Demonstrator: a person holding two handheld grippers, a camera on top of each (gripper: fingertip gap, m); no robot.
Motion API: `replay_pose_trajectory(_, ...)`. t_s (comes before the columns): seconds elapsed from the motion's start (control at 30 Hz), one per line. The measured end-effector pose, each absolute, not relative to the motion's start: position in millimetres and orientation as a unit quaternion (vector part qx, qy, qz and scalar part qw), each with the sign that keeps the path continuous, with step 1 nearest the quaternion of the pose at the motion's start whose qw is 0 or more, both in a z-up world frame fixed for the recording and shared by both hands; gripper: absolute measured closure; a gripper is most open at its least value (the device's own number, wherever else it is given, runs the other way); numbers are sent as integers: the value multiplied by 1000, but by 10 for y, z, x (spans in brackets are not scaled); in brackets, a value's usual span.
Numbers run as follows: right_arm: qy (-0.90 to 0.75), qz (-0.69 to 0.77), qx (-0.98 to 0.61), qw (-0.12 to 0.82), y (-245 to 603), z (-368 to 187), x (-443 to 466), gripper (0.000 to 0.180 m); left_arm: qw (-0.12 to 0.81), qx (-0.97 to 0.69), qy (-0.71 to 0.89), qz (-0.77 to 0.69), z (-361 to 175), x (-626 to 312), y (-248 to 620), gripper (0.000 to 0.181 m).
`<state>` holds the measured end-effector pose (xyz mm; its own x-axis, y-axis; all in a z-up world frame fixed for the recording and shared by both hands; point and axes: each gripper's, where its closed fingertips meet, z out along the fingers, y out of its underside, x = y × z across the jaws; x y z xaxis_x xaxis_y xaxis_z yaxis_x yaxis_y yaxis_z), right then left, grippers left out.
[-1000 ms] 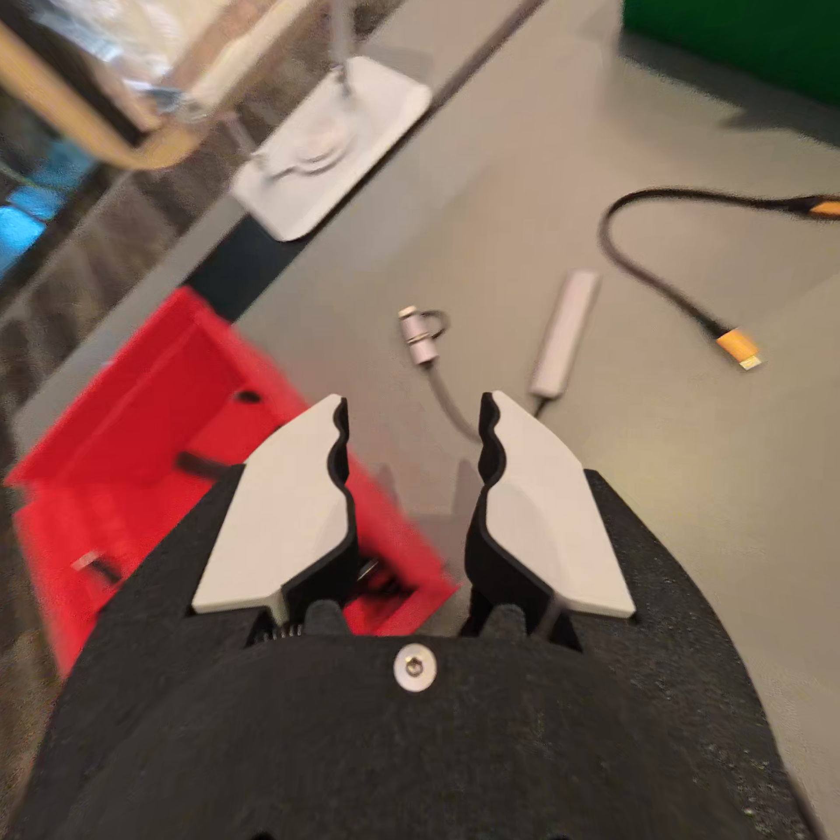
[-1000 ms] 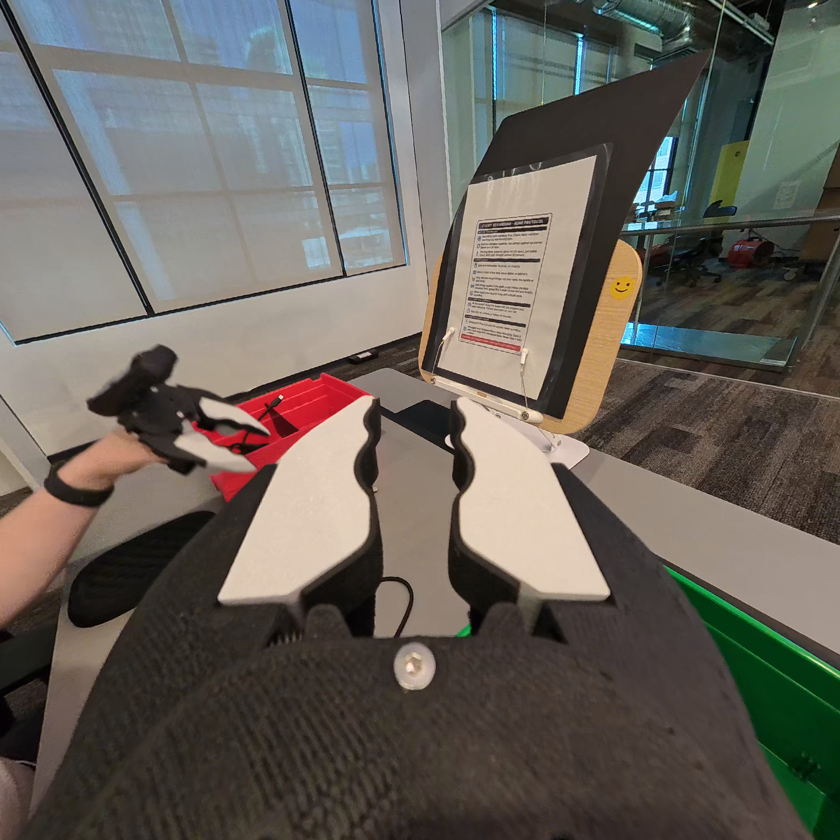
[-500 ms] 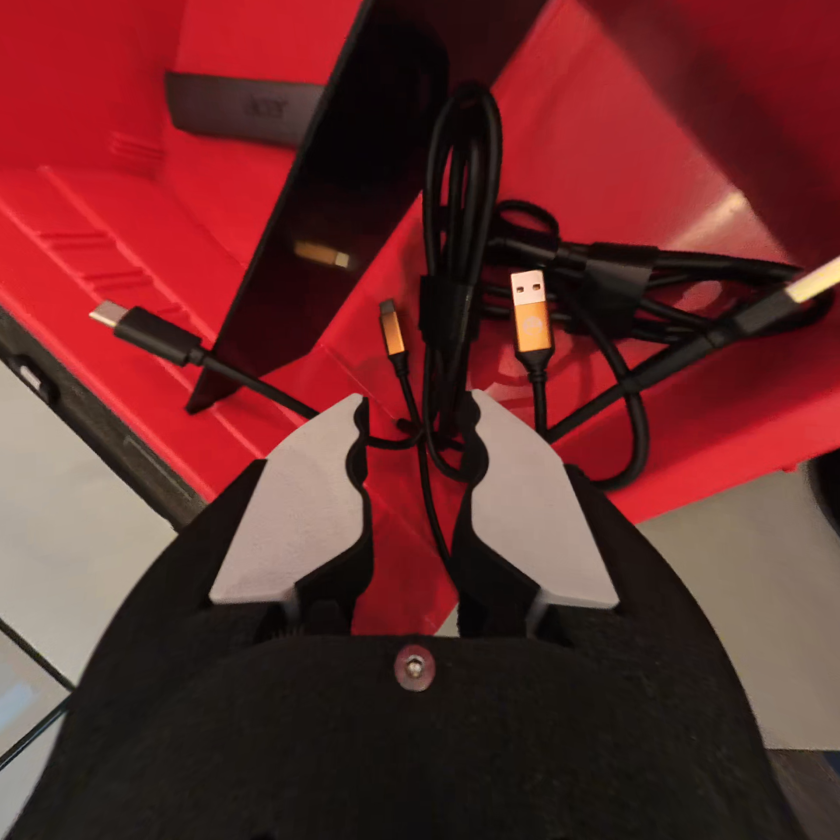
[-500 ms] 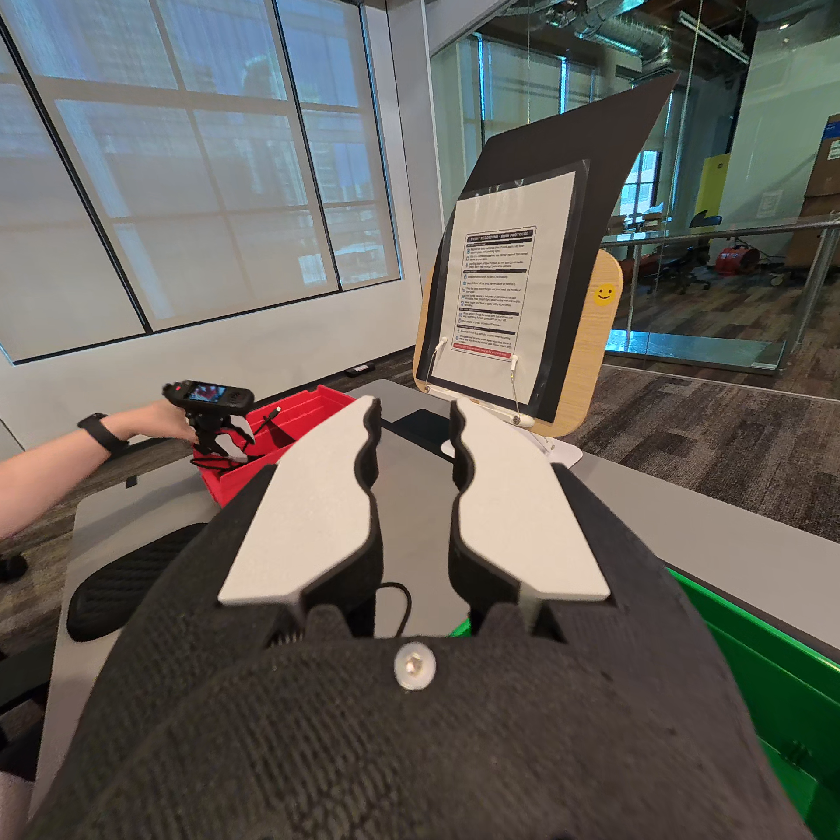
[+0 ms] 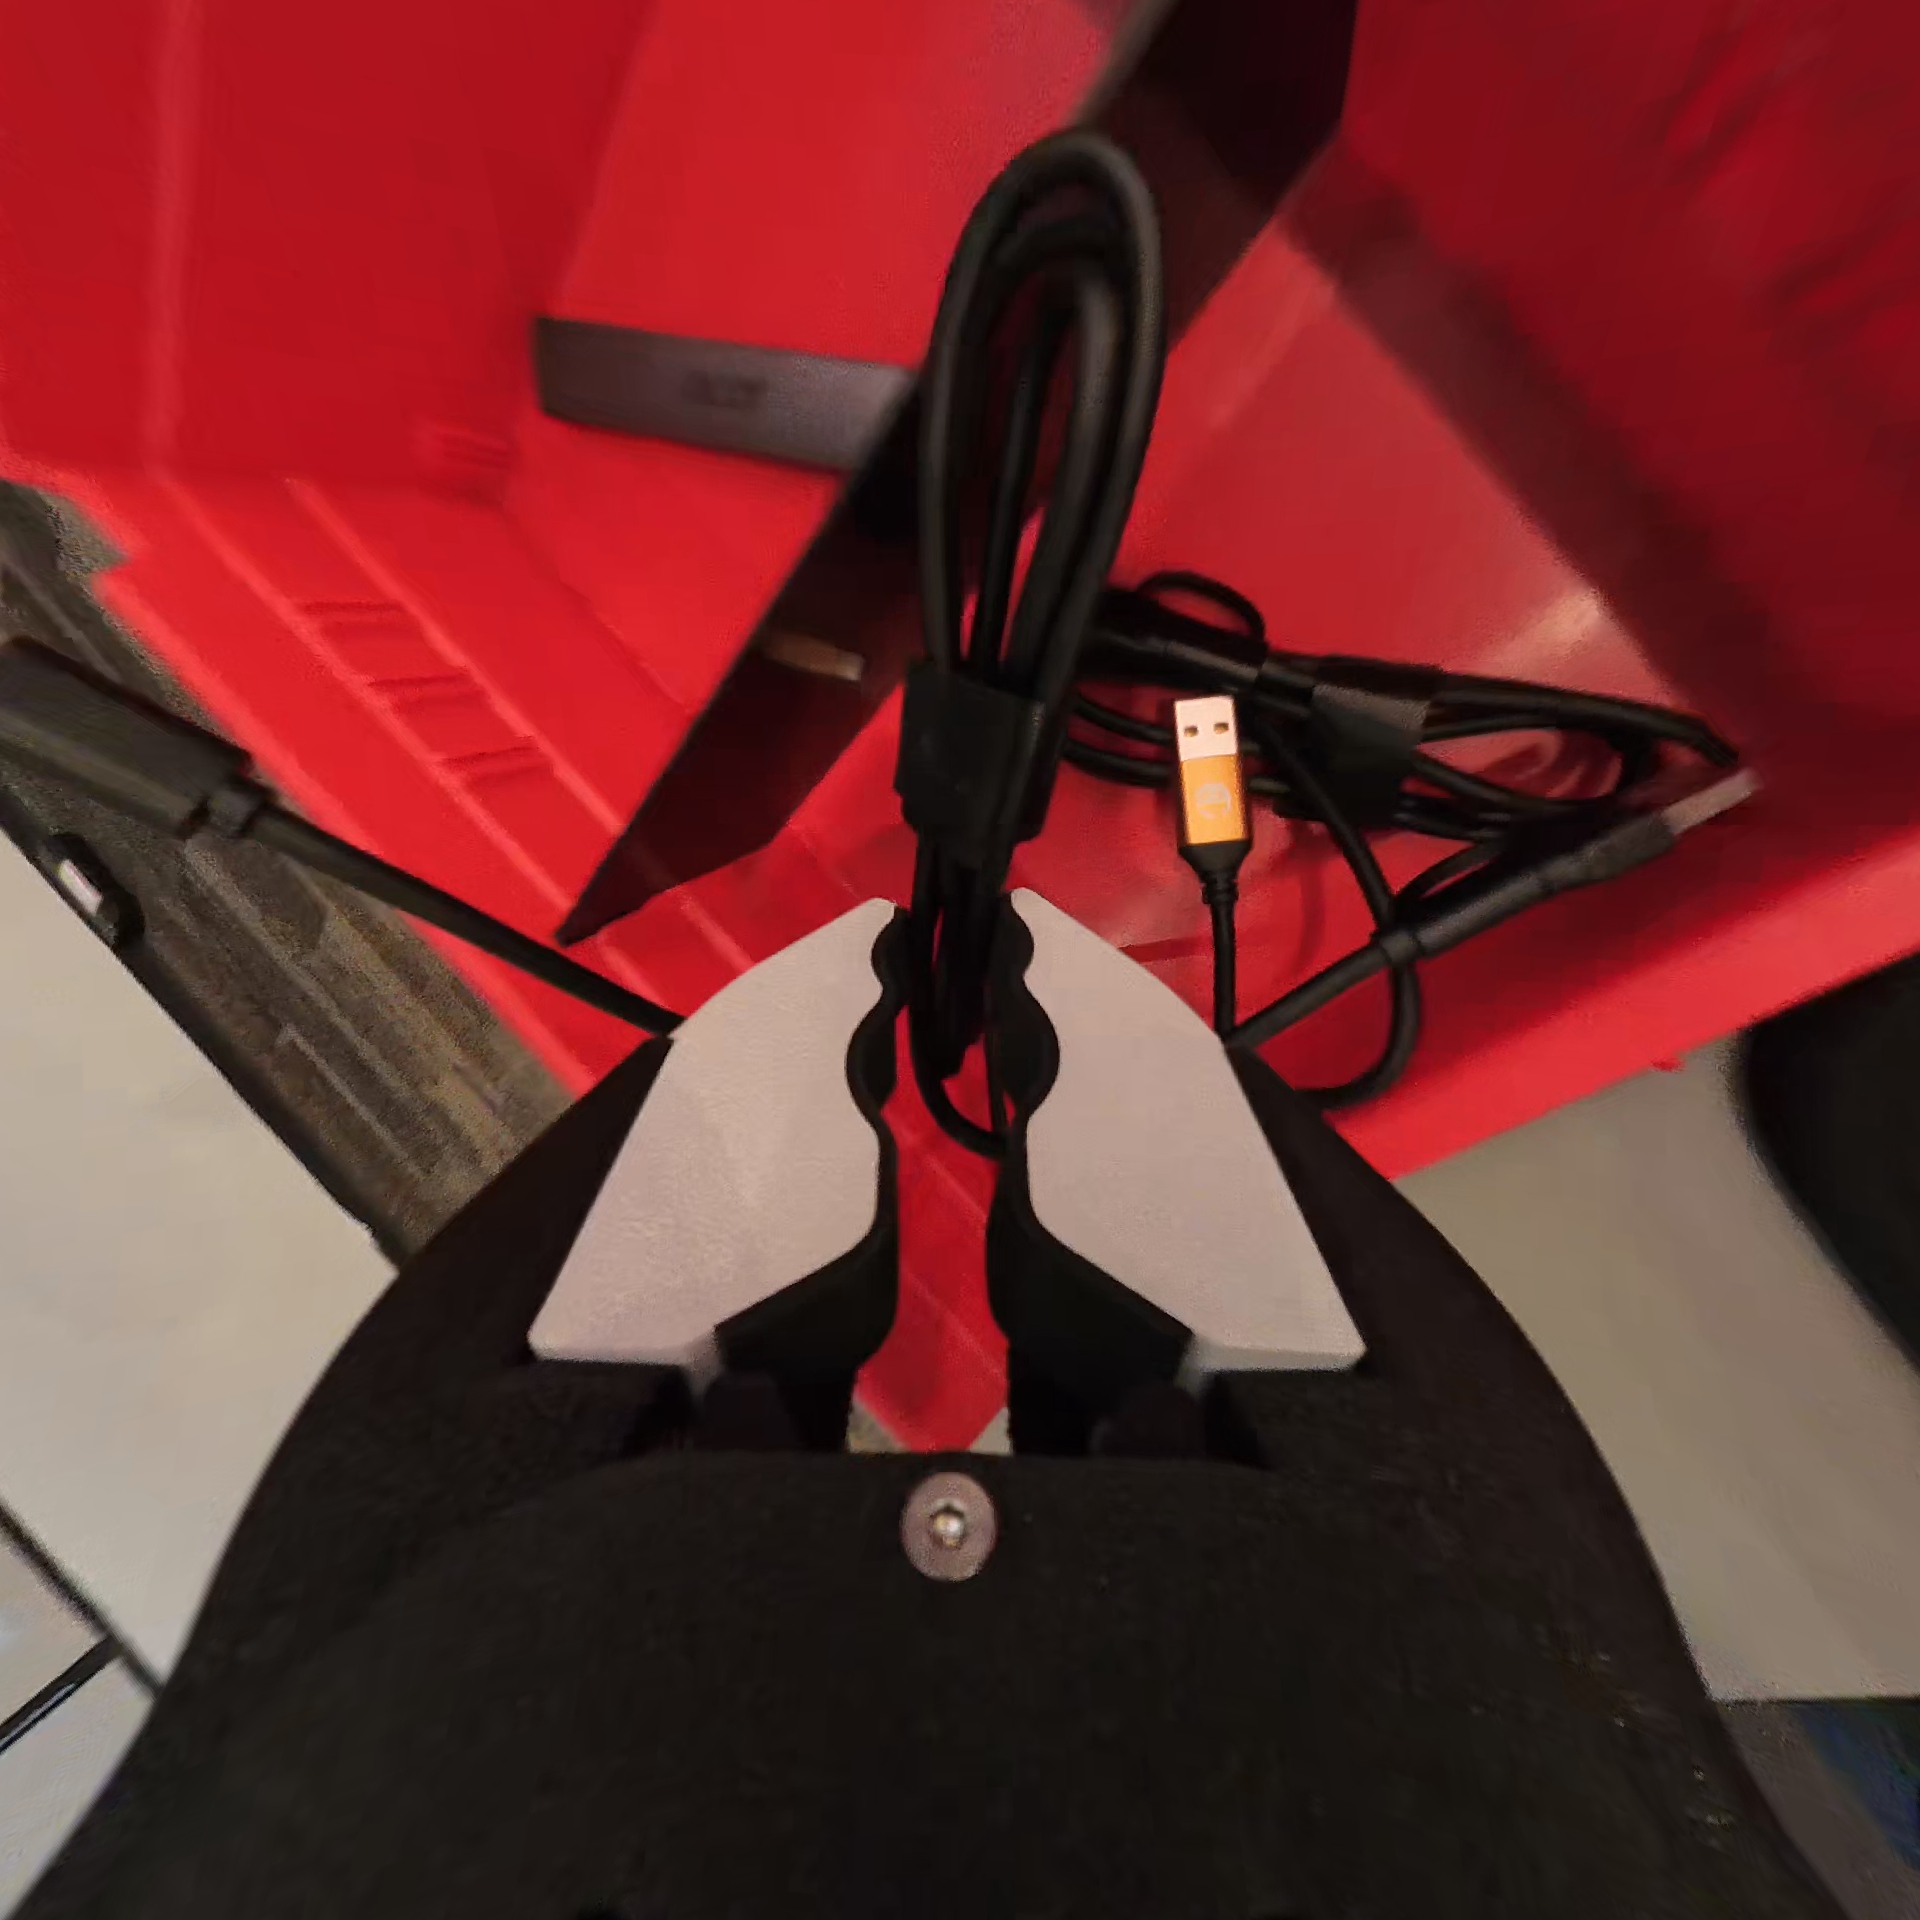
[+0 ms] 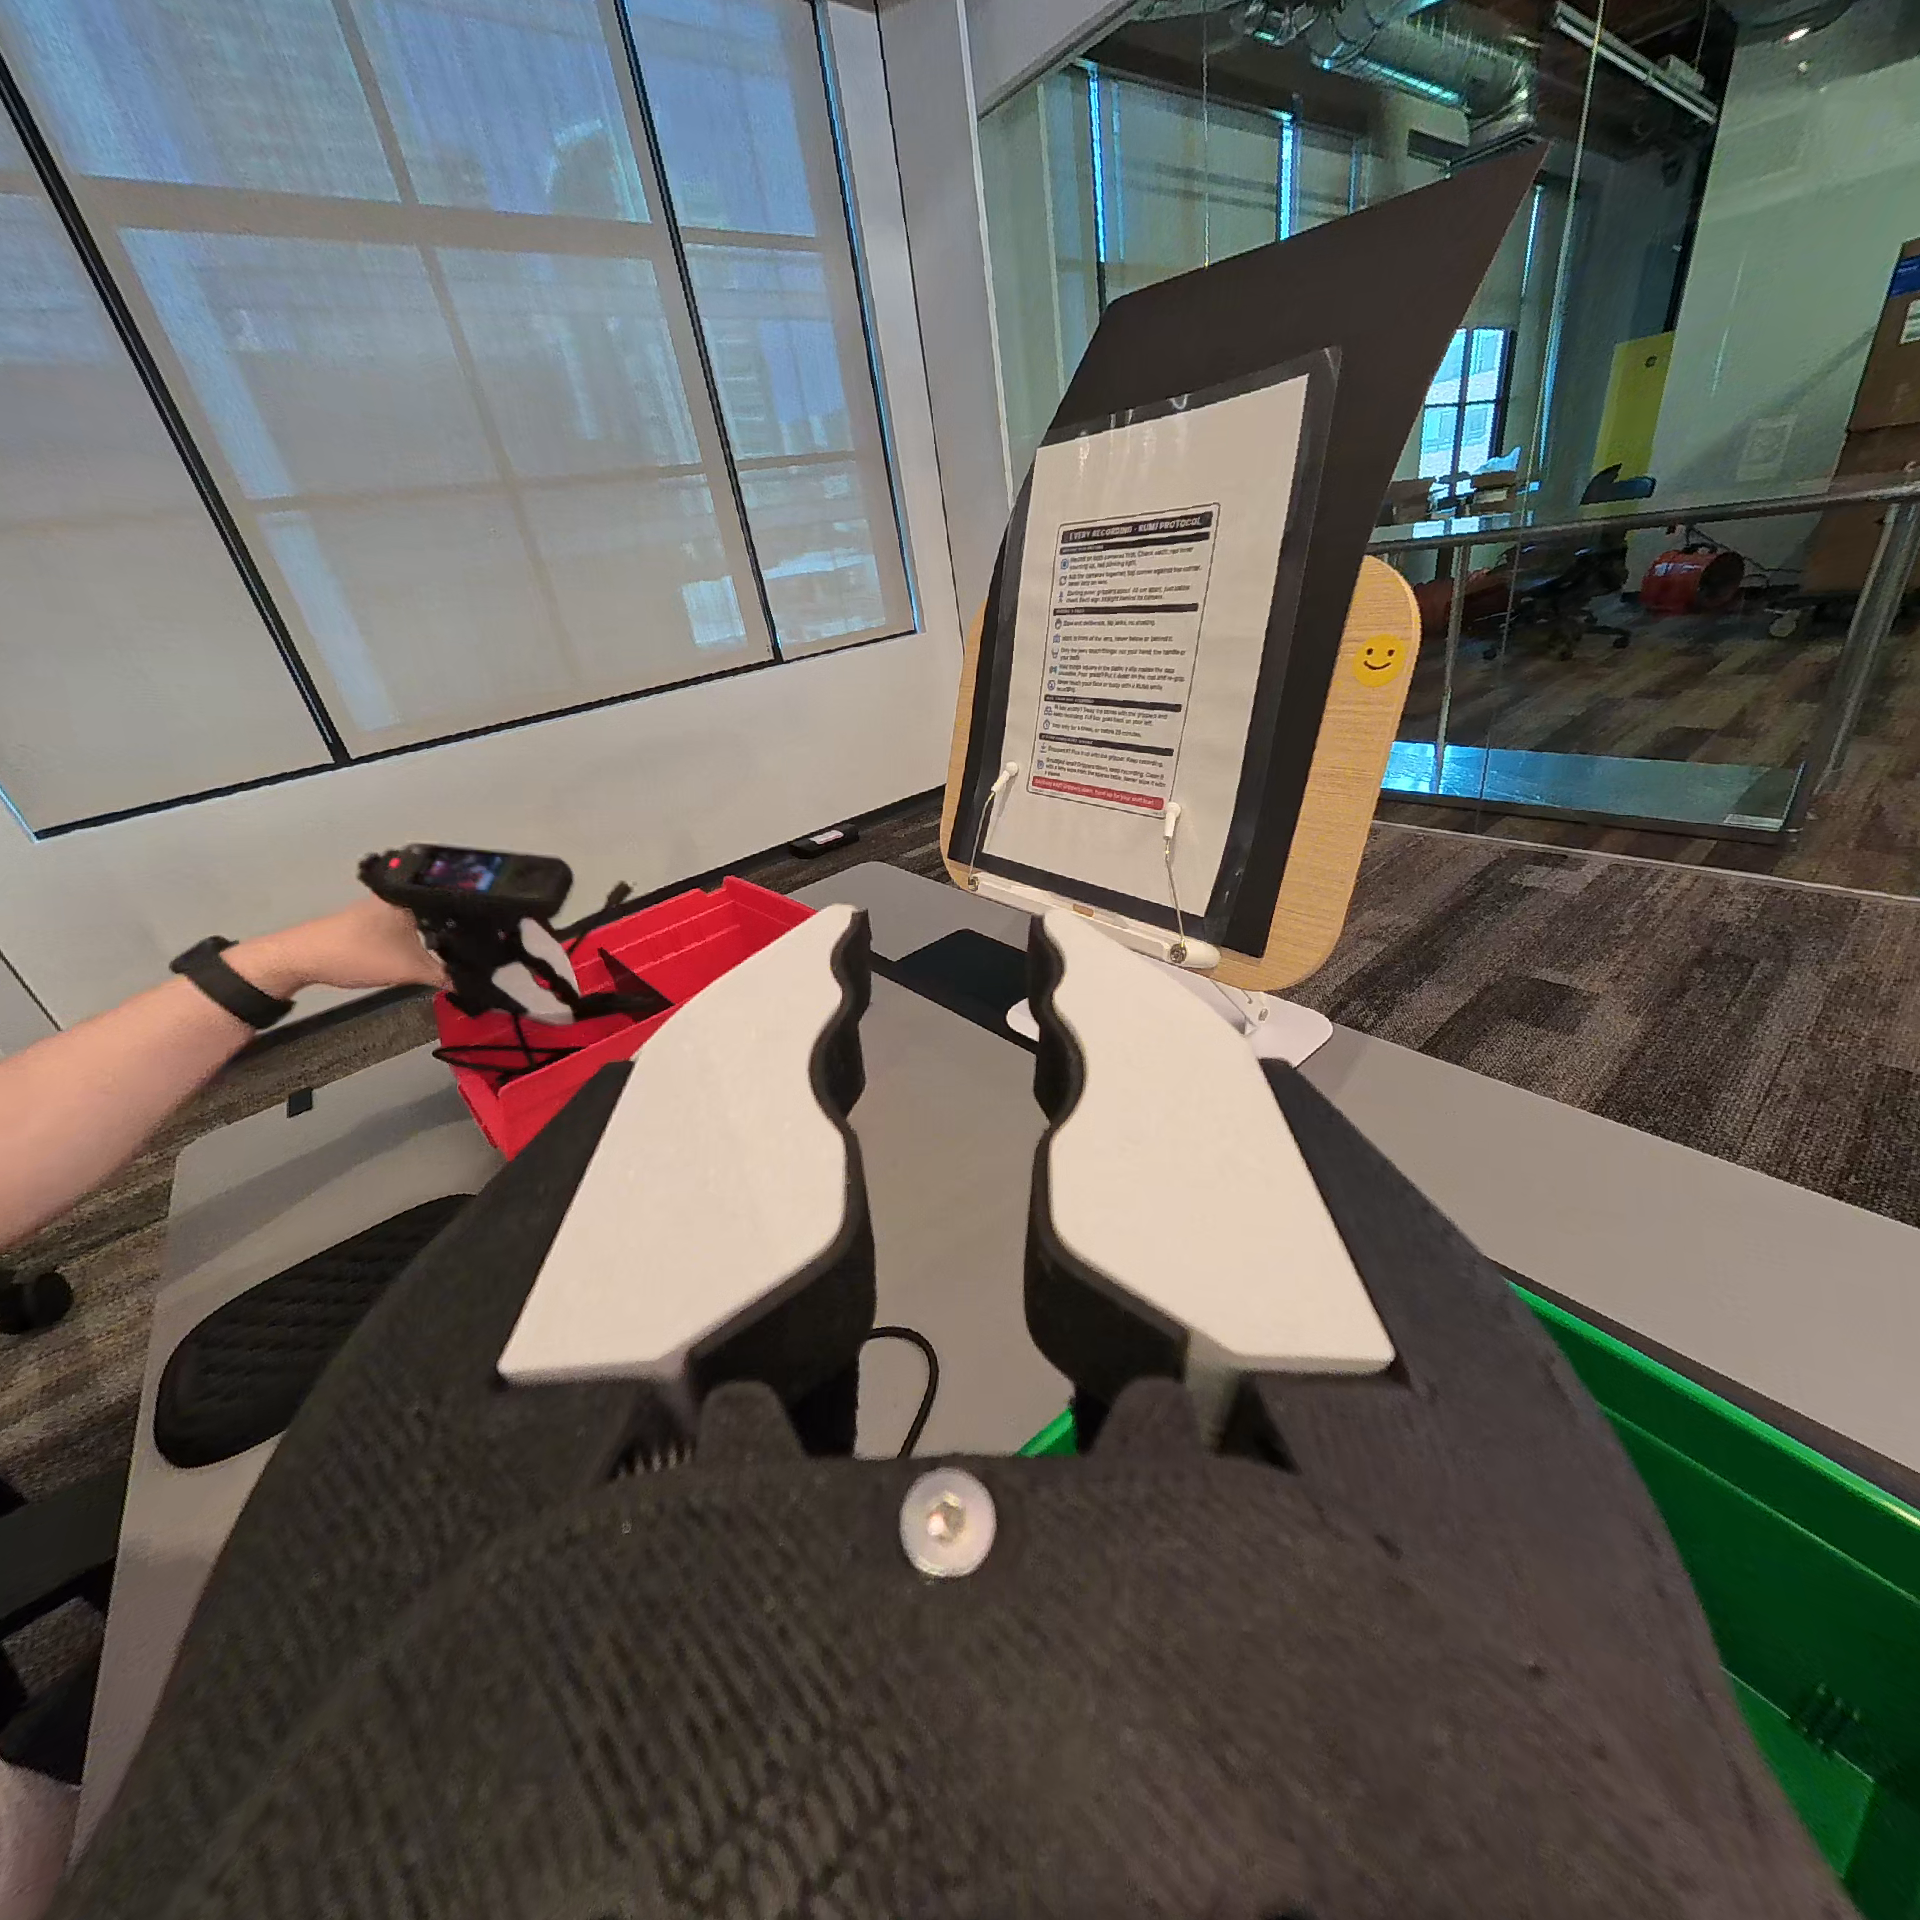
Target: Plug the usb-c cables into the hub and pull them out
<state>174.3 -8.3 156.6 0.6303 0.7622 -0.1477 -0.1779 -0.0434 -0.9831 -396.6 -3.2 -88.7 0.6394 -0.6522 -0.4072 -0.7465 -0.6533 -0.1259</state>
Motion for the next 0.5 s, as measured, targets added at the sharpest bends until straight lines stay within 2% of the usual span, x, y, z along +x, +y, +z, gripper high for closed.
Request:
replay_pose_trajectory(0.23, -233, 360, -626, 652, -80, 1568, 1747, 150, 323, -864, 329, 202, 509, -3775, 25, 169)
replay_pose_trajectory(0.3, -233, 357, -626, 653, -83, 1572, 1746, 150, 361, -855, 338, 154, 798, -3393, -106, 169)
replay_pose_trajectory(0.4, -234, 356, -626, 653, -89, 1576, 1739, 150, 380, -828, 412, 29, 838, -2441, -405, 169)
replay_pose_trajectory(0.5, -235, 355, -628, 651, -90, 1564, 1724, 150, 357, -793, 493, -13, 479, -1549, -627, 169)
